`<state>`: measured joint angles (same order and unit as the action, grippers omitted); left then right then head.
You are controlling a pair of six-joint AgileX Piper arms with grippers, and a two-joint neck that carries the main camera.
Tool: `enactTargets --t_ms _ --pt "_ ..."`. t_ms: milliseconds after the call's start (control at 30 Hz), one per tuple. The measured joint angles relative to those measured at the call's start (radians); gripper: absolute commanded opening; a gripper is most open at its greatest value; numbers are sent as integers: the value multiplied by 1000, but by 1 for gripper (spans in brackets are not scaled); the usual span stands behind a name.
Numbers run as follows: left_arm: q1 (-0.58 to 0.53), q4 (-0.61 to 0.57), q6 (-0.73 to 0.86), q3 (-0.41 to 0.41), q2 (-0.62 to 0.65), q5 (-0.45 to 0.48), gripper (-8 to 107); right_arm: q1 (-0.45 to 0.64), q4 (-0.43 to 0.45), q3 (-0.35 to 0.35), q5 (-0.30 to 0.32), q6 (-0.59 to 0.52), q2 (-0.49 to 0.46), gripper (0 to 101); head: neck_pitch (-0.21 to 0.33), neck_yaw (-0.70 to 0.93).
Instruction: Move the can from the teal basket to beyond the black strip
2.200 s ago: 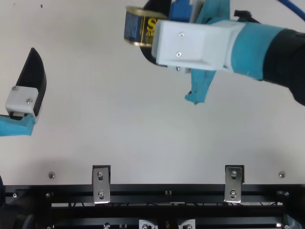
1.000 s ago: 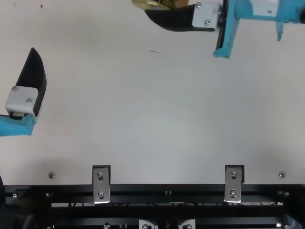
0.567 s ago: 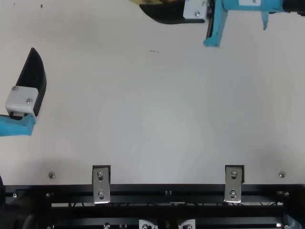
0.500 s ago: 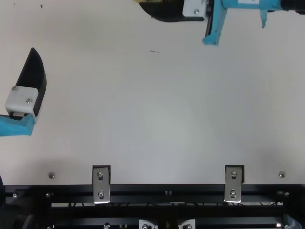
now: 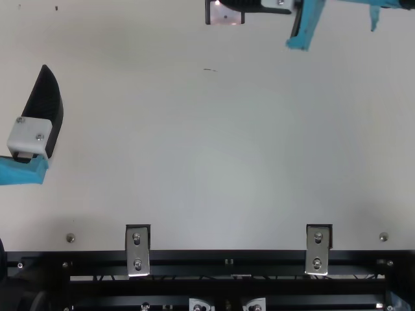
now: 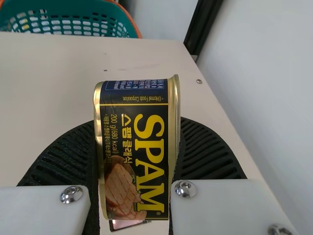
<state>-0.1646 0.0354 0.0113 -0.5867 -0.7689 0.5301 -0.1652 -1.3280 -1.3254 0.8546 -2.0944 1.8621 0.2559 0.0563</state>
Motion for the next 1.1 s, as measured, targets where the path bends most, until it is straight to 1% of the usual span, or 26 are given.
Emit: enactTargets --t_ms 167,233,400,533,600,767,800,867,900,1033,1100 --pt "0 0 0 0 0 0 90 5 49 17 -63 42 -69 0 0 -10" --pt "0 0 0 0 0 0 90 9 77 27 -88 69 -95 0 0 -46" --pt "0 0 0 0 0 0 90 27 189 61 -173 166 -161 0 0 -102" --pt "0 0 0 0 0 0 90 49 278 88 -218 252 -207 0 0 -164" --pt "0 0 0 0 0 0 90 66 339 105 -239 302 -232 0 5 -194" --pt "0 0 0 0 0 0 90 114 475 138 -261 425 -296 0 31 -276" --pt "0 0 0 0 0 0 90 125 505 145 -260 449 -309 0 26 -292" --pt "0 0 0 0 0 0 90 151 562 159 -258 495 -336 0 36 -328" --pt "0 0 0 0 0 0 90 161 582 164 -258 513 -347 0 46 -338" --pt "0 0 0 0 0 0 90 216 672 189 -246 586 -403 0 56 -399" --pt "0 0 0 0 0 0 90 243 708 203 -233 614 -428 0 51 -420"
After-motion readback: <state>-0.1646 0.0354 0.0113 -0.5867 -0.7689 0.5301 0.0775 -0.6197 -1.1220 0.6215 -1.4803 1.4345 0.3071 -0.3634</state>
